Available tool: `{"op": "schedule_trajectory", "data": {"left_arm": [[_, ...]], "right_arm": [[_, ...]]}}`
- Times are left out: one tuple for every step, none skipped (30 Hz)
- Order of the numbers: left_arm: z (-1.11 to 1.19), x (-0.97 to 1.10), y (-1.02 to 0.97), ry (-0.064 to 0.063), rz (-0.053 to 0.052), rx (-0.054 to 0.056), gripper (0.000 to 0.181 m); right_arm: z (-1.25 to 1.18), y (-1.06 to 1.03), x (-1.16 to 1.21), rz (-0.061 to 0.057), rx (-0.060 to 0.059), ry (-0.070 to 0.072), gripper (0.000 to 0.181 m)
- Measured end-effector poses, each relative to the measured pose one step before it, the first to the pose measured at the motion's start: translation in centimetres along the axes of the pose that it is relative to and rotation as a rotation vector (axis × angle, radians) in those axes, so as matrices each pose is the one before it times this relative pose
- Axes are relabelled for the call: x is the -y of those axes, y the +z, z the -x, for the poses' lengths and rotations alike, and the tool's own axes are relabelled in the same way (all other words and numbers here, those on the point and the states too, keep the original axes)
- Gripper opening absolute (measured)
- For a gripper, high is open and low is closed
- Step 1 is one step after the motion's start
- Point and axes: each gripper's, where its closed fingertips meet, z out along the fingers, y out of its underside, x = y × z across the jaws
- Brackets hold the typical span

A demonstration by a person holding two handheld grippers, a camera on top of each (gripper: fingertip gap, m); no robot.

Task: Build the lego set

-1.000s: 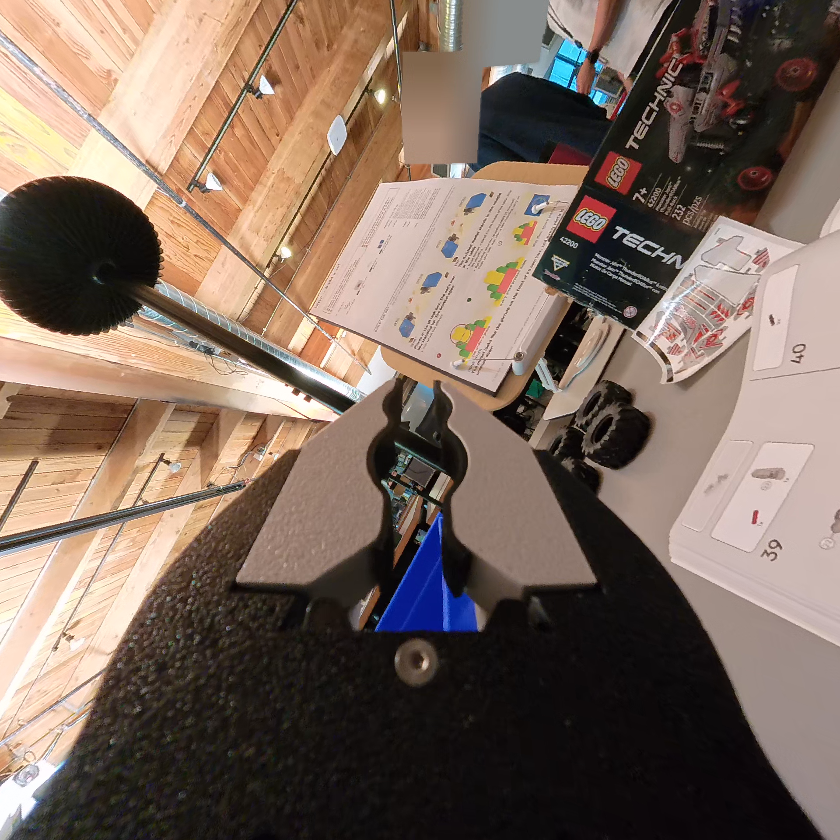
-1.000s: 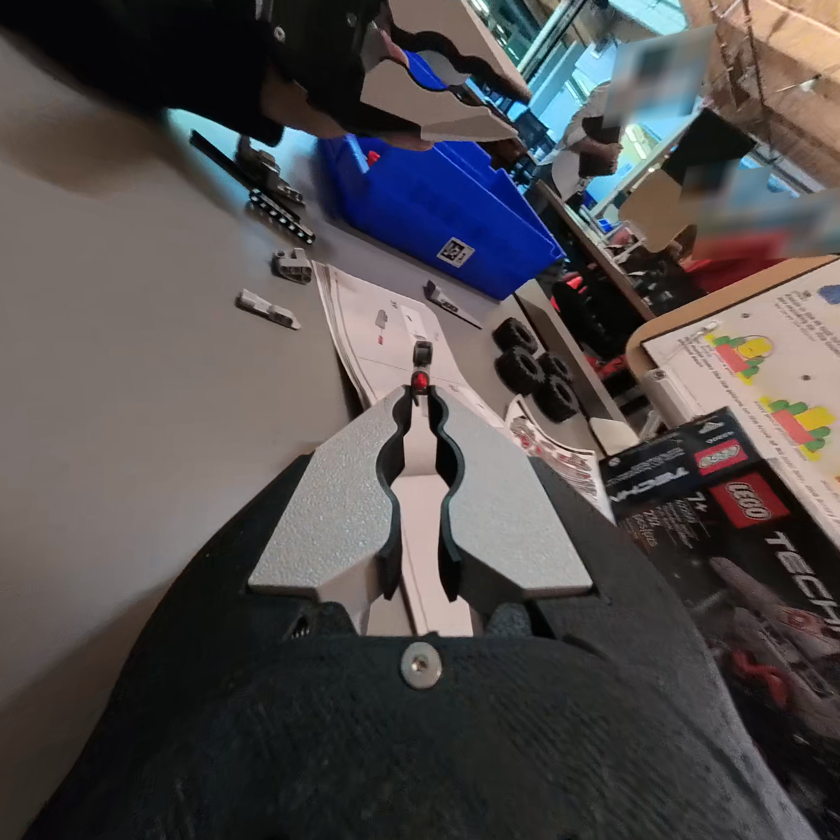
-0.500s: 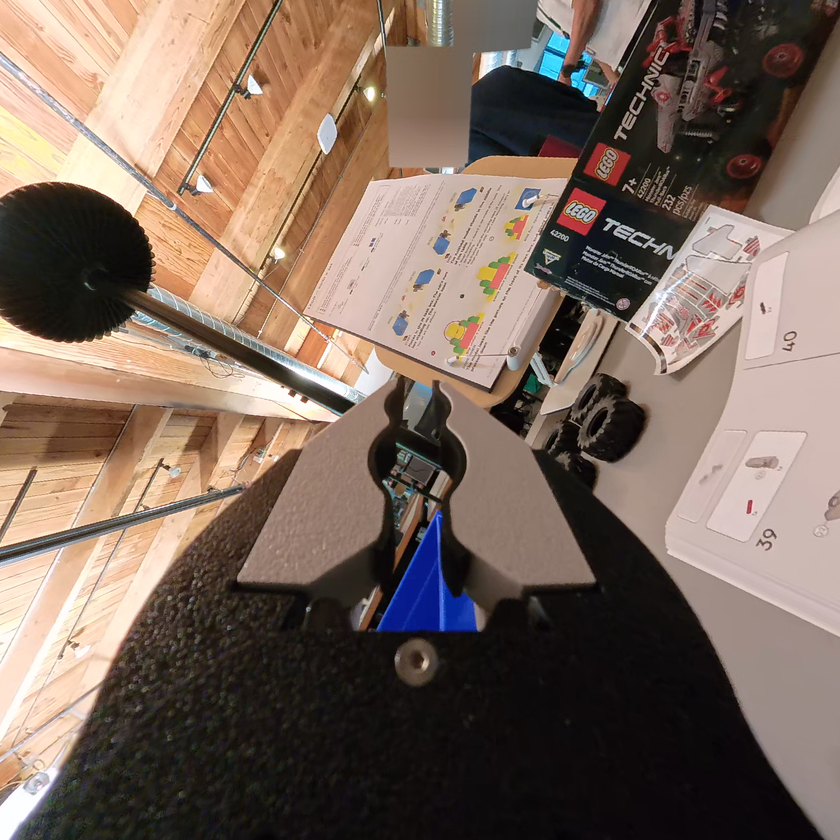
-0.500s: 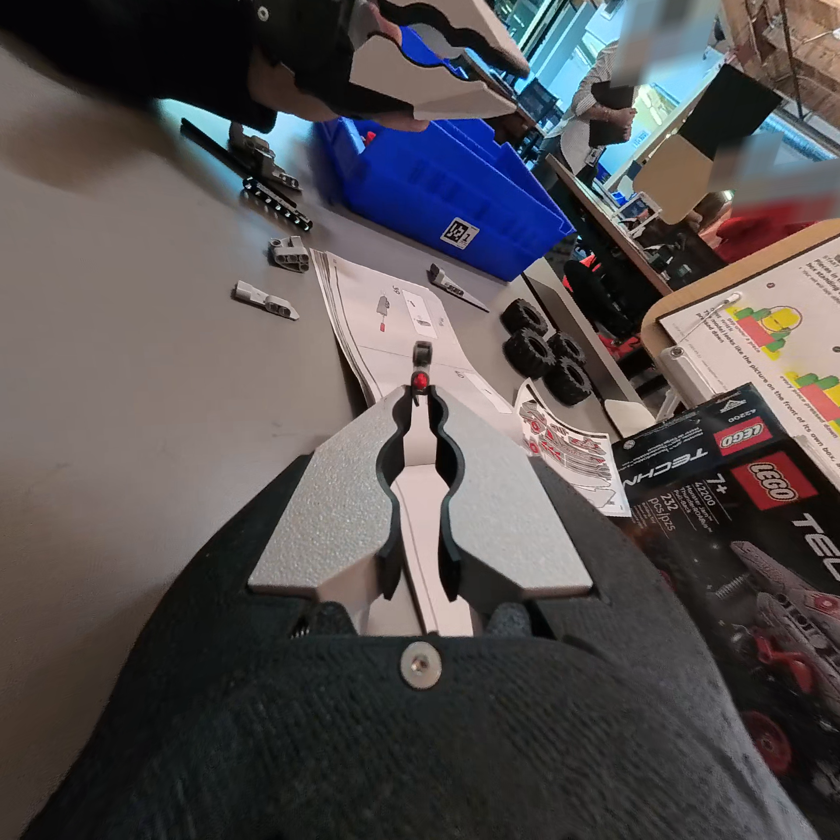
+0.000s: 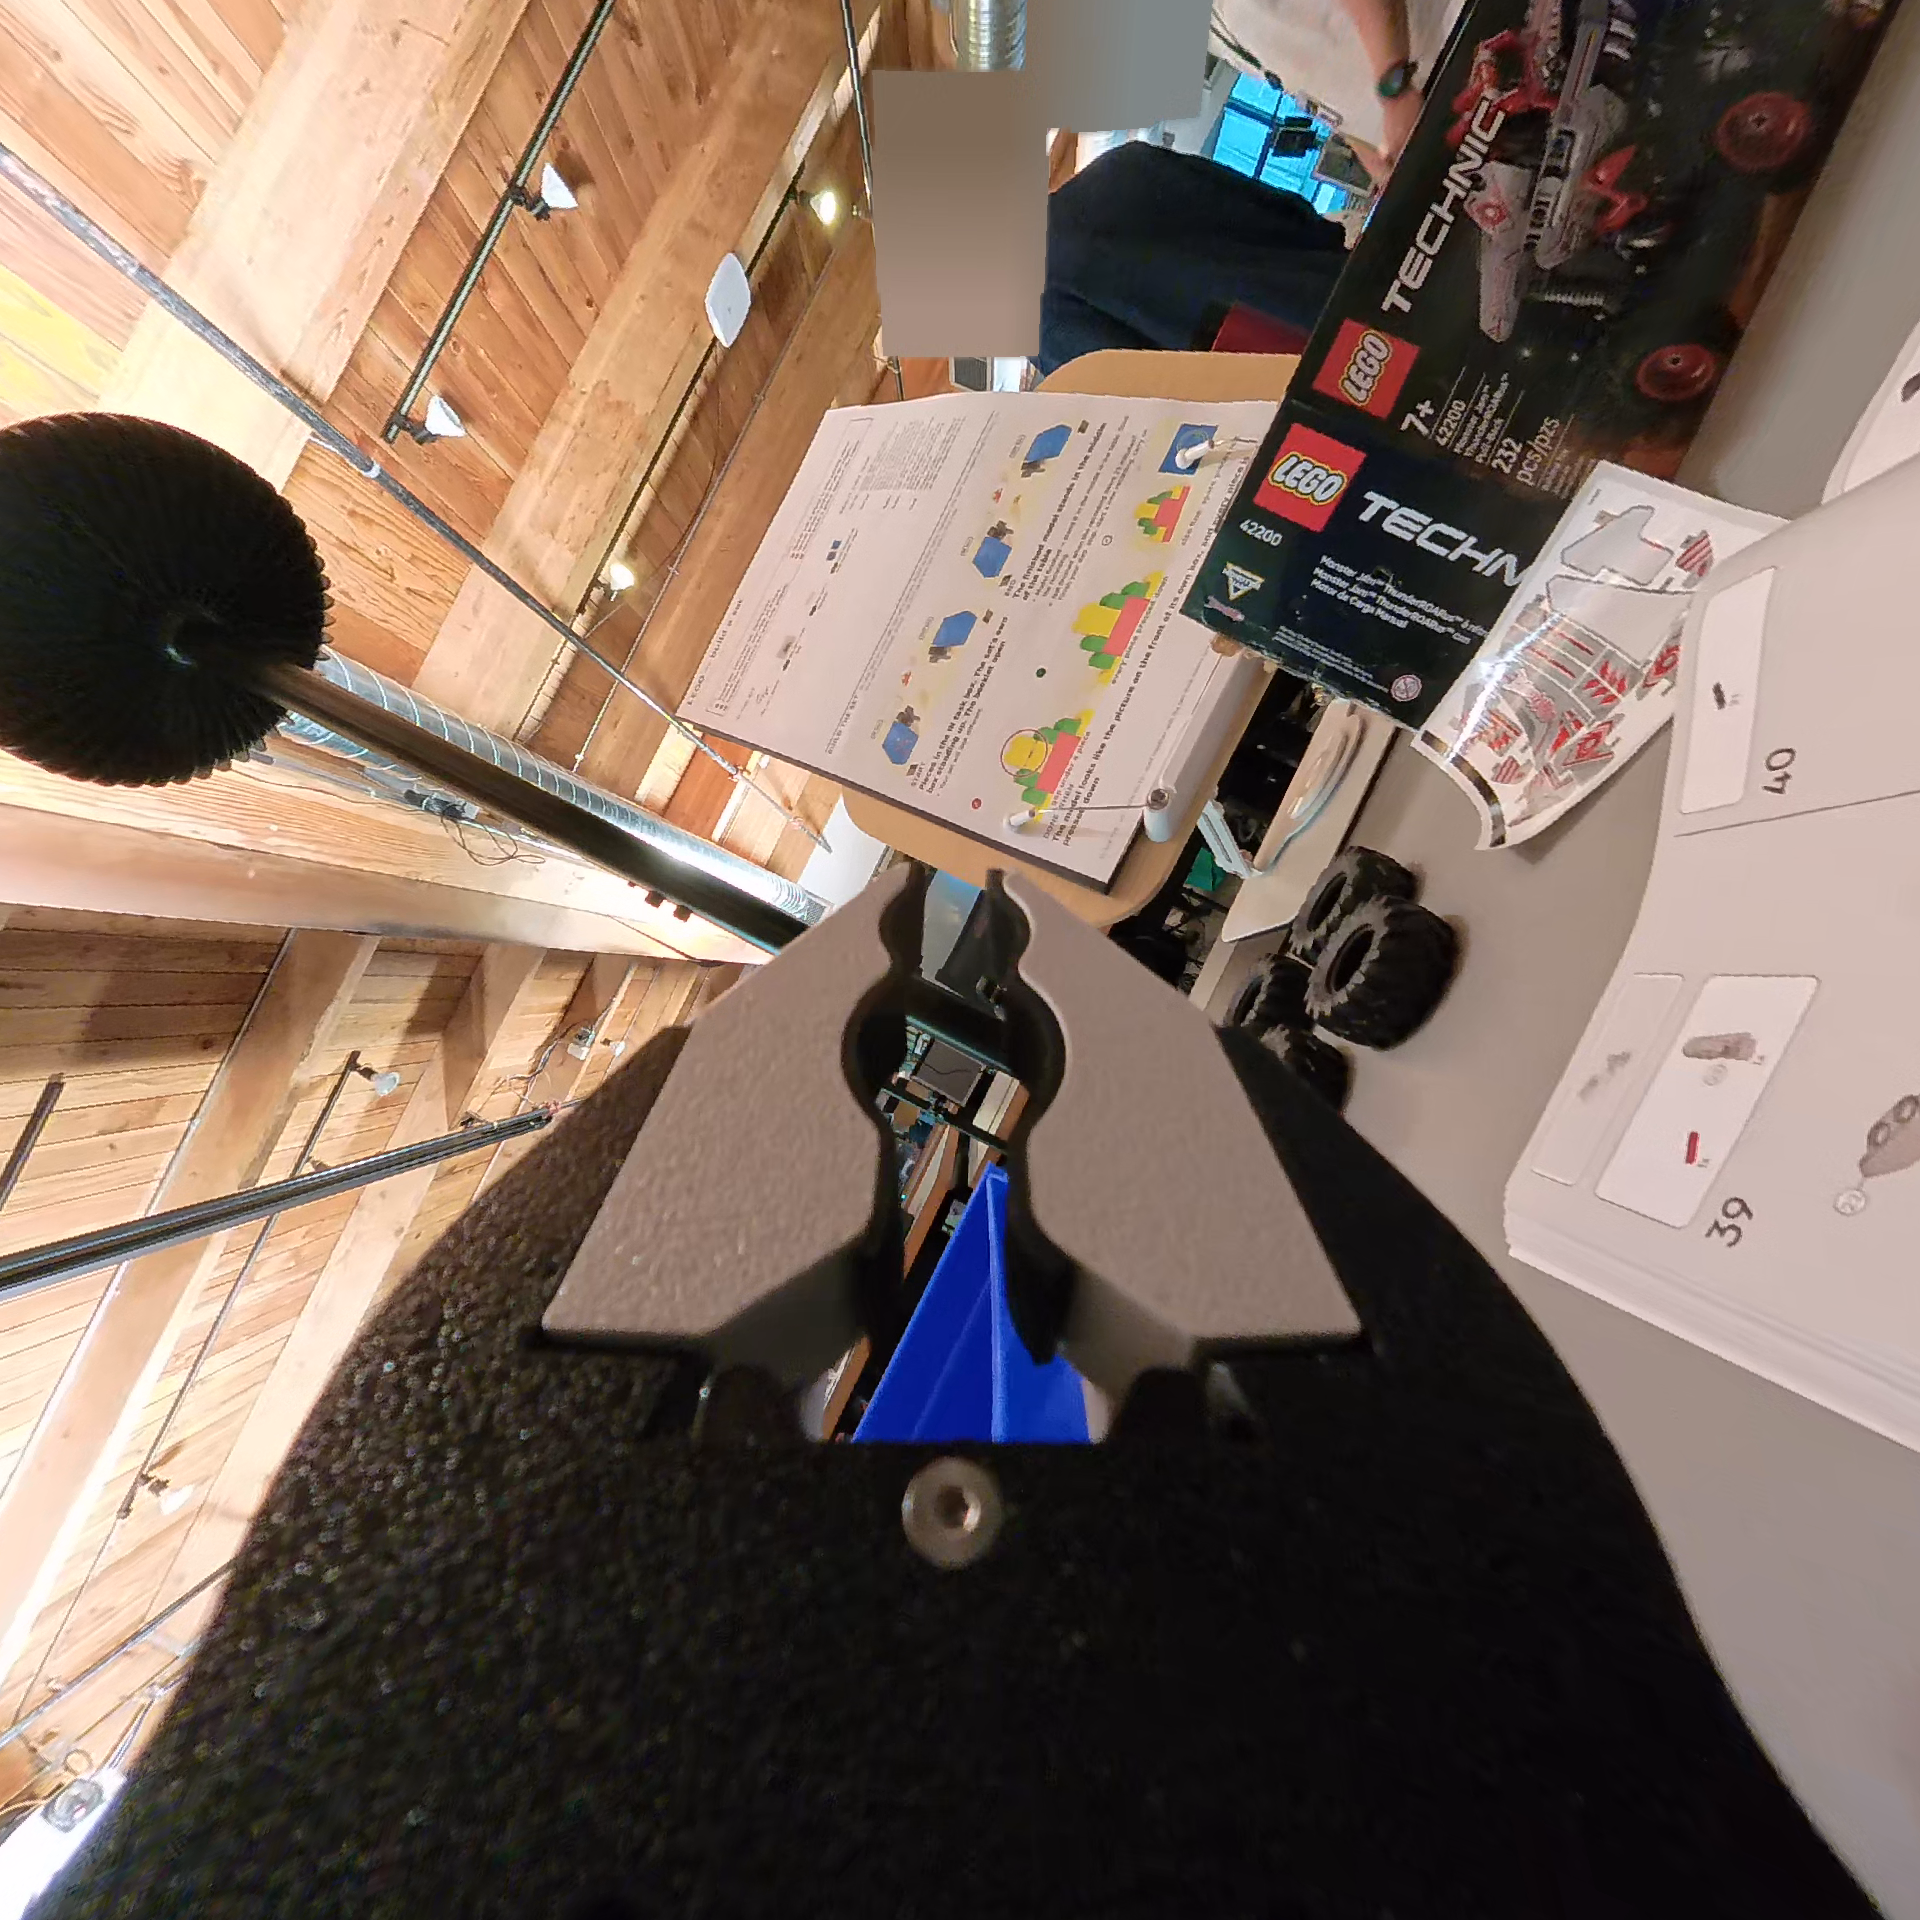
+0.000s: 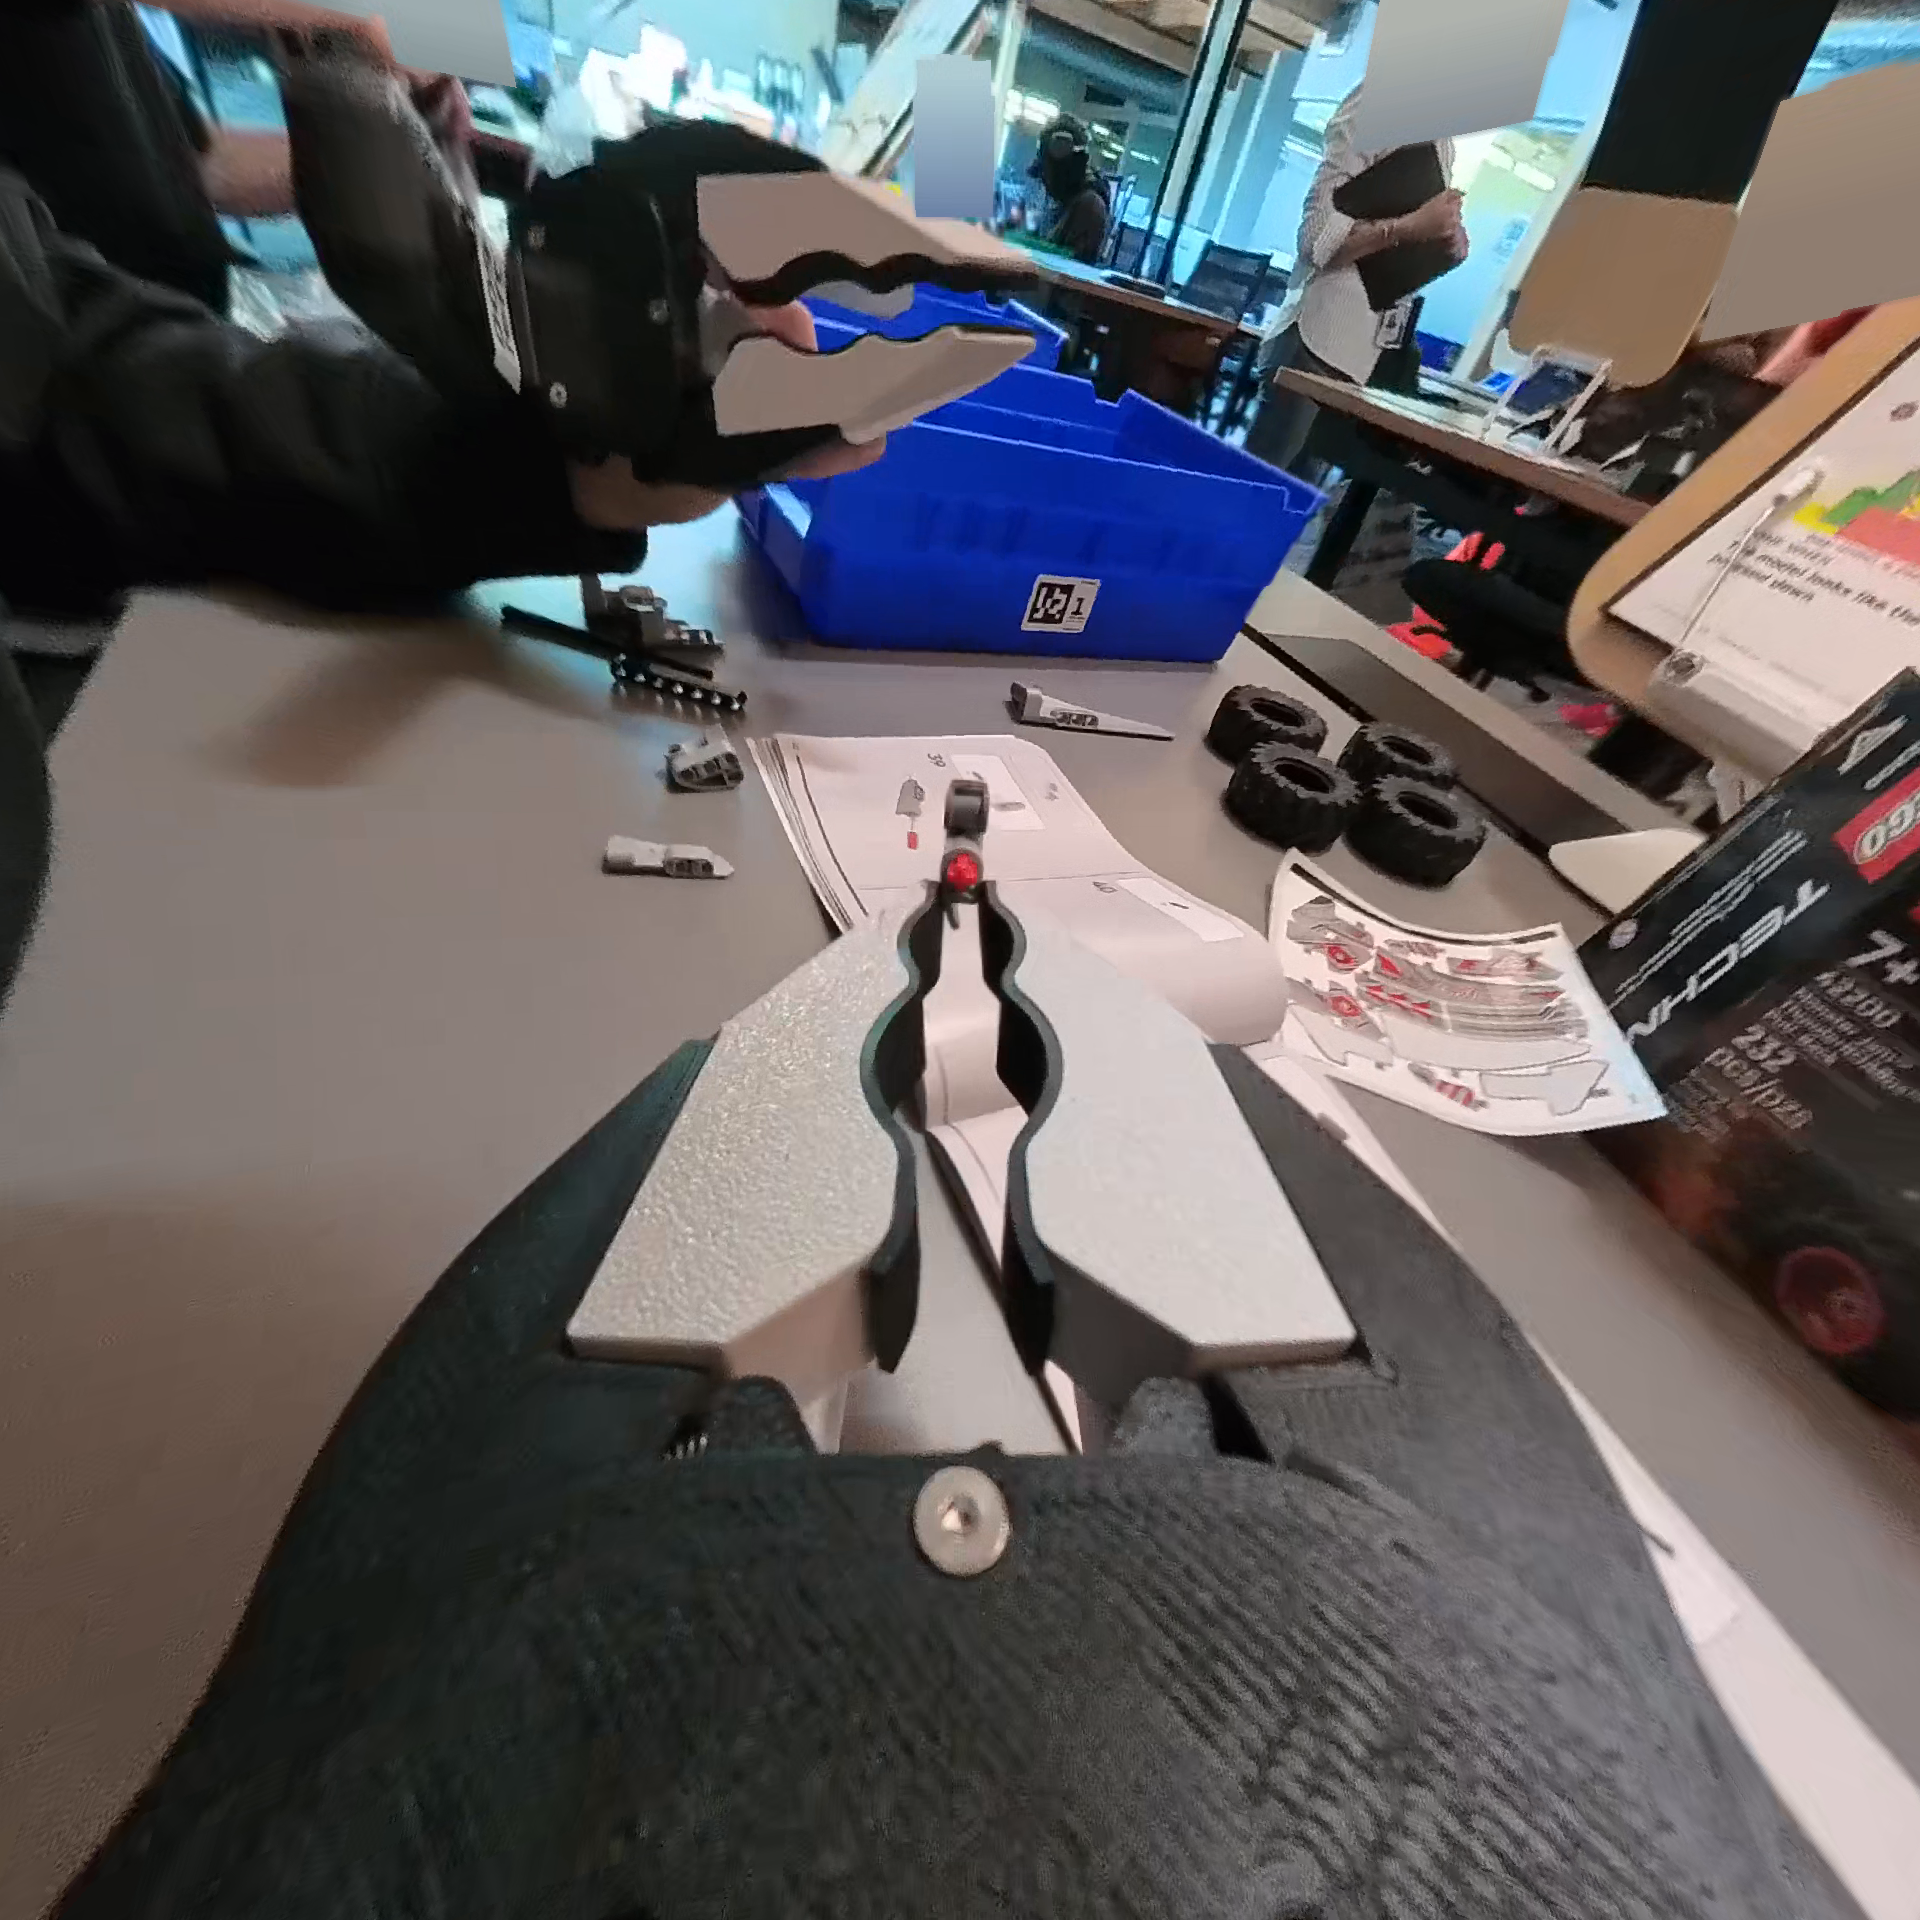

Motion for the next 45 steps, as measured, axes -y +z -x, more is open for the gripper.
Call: {"op": "schedule_trajectory", "data": {"left_arm": [[-0.047, 0.005, -0.004, 0.0003, -0.0002, -0.0019, 0.008], [-0.019, 0.023, 0.003, 0.0002, -0.0003, -0.0009, 0.008], [-0.019, 0.037, -0.005, 0.0013, -0.0008, -0.0008, 0.008], [-0.005, 0.024, -0.008, 0.0020, -0.0006, -0.0004, 0.008], [-0.006, 0.005, -0.003, 0.0013, 0.0000, -0.0002, 0.008], [-0.010, -0.018, -0.005, -0.0002, 0.0006, -0.0009, 0.008], [-0.009, -0.029, -0.006, -0.0008, 0.0008, -0.0007, 0.008], [0.006, -0.032, 0.004, -0.0002, 0.0011, -0.0005, 0.008], [0.011, -0.019, -0.016, 0.0001, 0.0008, 0.0003, 0.008], [-0.002, -0.003, -0.018, -0.0002, -0.0002, -0.0007, 0.008], [0.007, 0.024, -0.012, 0.0001, -0.0006, -0.0002, 0.008], [-0.008, 0.005, -0.019, 0.0006, -0.0004, -0.0006, 0.008], [0.002, 0.010, -0.021, 0.0016, -0.0001, -0.0001, 0.008], [0.020, 0.008, -0.027, 0.0016, -0.0002, 0.0001, 0.008], [0.009, 0.001, -0.025, 0.0000, -0.0002, -0.0007, 0.008], [0.003, -0.009, -0.020, -0.0002, 0.0004, -0.0010, 0.008], [0.026, -0.012, -0.038, 0.0003, 0.0002, -0.0001, 0.008], [0.030, -0.009, -0.037, 0.0004, -0.0003, 0.0007, 0.008], [0.022, 0.000, -0.025, -0.0003, 0.0002, -0.0003, 0.008], [-0.029, -0.007, 0.095, -0.0005, -0.0008, -0.0012, 0.008], [0.010, 0.019, -0.031, 0.0001, -0.0007, -0.0007, 0.008], [-0.027, -0.016, -0.024, 0.0010, -0.0007, -0.0014, 0.008], [-0.226, 0.007, -0.113, 0.0012, 0.0004, -0.0021, 0.008], [-0.036, -0.009, -0.020, -0.0003, 0.0012, -0.0017, 0.008], [-0.011, -0.026, -0.026, -0.0007, 0.0005, -0.0006, 0.008], [-0.038, 0.006, -0.033, -0.0009, 0.0003, -0.0019, 0.008], [-0.008, -0.052, -0.018, -0.0015, 0.0016, -0.0023, 0.008], [-0.025, -0.028, 0.049, -0.0014, 0.0017, -0.0008, 0.008], [0.014, -0.010, -0.021, -0.0012, 0.0005, 0.0004, 0.007], [-0.014, -0.024, 0.028, -0.0015, 0.0001, -0.0003, 0.008], [-0.051, -0.011, 0.110, -0.0017, 0.0009, -0.0003, 0.008], [-0.134, -0.009, 0.170, 0.0000, 0.0007, 0.0004, 0.008], [0.026, -0.010, 0.021, 0.0010, 0.0001, 0.0008, 0.008], [-0.036, 0.001, 0.054, 0.0010, 0.0014, 0.0004, 0.007], [-0.008, -0.043, 0.060, 0.0013, 0.0020, 0.0008, 0.007], [-0.022, -0.062, 0.064, 0.0020, 0.0024, -0.0001, 0.008], [0.033, -0.060, 0.069, 0.0024, 0.0036, 0.0005, 0.007], [0.033, -0.081, 0.050, -0.0007, 0.0030, 0.0015, 0.007], [0.025, -0.118, 0.060, -0.0058, 0.0021, 0.0007, 0.007], [-0.025, -0.064, 0.071, -0.0084, 0.0025, -0.0005, 0.007], [-0.128, -0.049, 0.175, -0.0079, 0.0049, -0.0019, 0.007], [-0.129, -0.167, 0.093, -0.0068, 0.0057, -0.0025, 0.007], [-0.084, -0.214, 0.087, -0.0055, 0.0062, -0.0004, 0.007], [-0.046, -0.147, 0.044, -0.0053, 0.0053, 0.0004, 0.007], [-0.036, -0.193, 0.054, -0.0059, 0.0053, 0.0001, 0.006]], "right_arm": [[-0.119, -0.107, 0.160, -0.0110, 0.0067, 0.0344, 0.004], [-0.207, -0.161, 0.269, -0.0204, 0.0005, 0.0346, 0.004], [-0.303, -0.214, 0.328, -0.0257, -0.0049, 0.0344, 0.004], [-0.320, -0.266, 0.366, -0.0296, -0.0041, 0.0364, 0.004], [-0.278, -0.274, 0.375, -0.0303, 0.0013, 0.0418, 0.004], [-0.278, -0.252, 0.374, -0.0310, 0.0022, 0.0458, 0.004], [-0.288, -0.230, 0.325, -0.0266, 0.0004, 0.0428, 0.004], [-0.188, -0.163, 0.211, -0.0173, 0.0036, 0.0335, 0.004], [-0.125, -0.119, 0.146, -0.0112, 0.0017, 0.0199, 0.004], [-0.079, -0.056, 0.071, -0.0059, -0.0034, 0.0044, 0.005], [0.063, 0.005, -0.013, 0.0003, 0.0014, -0.0051, 0.005], [0.210, 0.072, -0.091, 0.0073, 0.0094, -0.0088, 0.005], [0.273, 0.118, -0.142, 0.0099, 0.0117, -0.0103, 0.005], [0.252, 0.120, -0.120, 0.0087, 0.0096, -0.0090, 0.005], [0.227, 0.127, -0.094, 0.0073, 0.0093, -0.0062, 0.004], [0.215, 0.106, -0.092, 0.0062, 0.0108, -0.0011, 0.005], [0.090, 0.086, -0.066, 0.0048, 0.0051, 0.0036, 0.005], [-0.098, 0.035, -0.045, 0.0042, -0.0055, 0.0025, 0.005], [-0.038, -0.011, 0.006, -0.0009, -0.0006, 0.0027, 0.005], [0.081, -0.027, 0.005, -0.0001, 0.0076, 0.0031, 0.005], [0.025, -0.012, -0.002, -0.0004, 0.0030, 0.0018, 0.005], [-0.017, 0.014, -0.001, 0.0008, -0.0012, 0.0002, 0.005], [0.055, 0.029, -0.043, 0.0031, 0.0039, -0.0004, 0.005], [0.088, 0.056, -0.060, 0.0051, 0.0062, -0.0007, 0.005], [0.043, 0.048, -0.072, 0.0051, 0.0025, -0.0013, 0.005], [0.016, 0.047, -0.047, 0.0040, 0.0000, -0.0018, 0.005], [0.036, 0.040, -0.038, 0.0034, 0.0018, -0.0014, 0.005], [0.041, 0.023, -0.038, 0.0027, 0.0023, -0.0005, 0.005], [-0.013, 0.012, -0.015, 0.0011, -0.0006, -0.0001, 0.005], [0.012, 0.010, -0.004, 0.0003, 0.0005, -0.0005, 0.005], [0.037, 0.000, 0.003, 0.0004, 0.0015, -0.0007, 0.005], [0.019, 0.015, -0.012, 0.0009, 0.0012, -0.0006, 0.005], [0.032, 0.012, -0.023, 0.0016, 0.0015, -0.0006, 0.005], [0.018, 0.020, -0.016, 0.0019, 0.0004, -0.0003, 0.005], [-0.010, 0.003, -0.005, 0.0002, -0.0025, -0.0007, 0.005], [-0.037, -0.017, 0.026, -0.0022, -0.0047, -0.0024, 0.005], [-0.034, -0.027, 0.034, -0.0027, -0.0040, -0.0008, 0.005], [-0.073, -0.031, 0.040, -0.0029, -0.0058, 0.0014, 0.005], [-0.070, -0.049, 0.081, -0.0063, -0.0091, 0.0005, 0.005], [-0.003, -0.048, 0.094, -0.0079, -0.0045, 0.0008, 0.005], [-0.017, -0.029, 0.060, -0.0044, -0.0024, 0.0011, 0.005], [-0.064, -0.024, 0.015, -0.0016, -0.0031, 0.0021, 0.005], [-0.056, -0.001, 0.015, -0.0008, -0.0020, 0.0031, 0.005], [-0.047, -0.003, 0.004, -0.0001, -0.0023, 0.0022, 0.005], [-0.019, -0.007, 0.002, -0.0002, -0.0020, -0.0003, 0.005]]}}
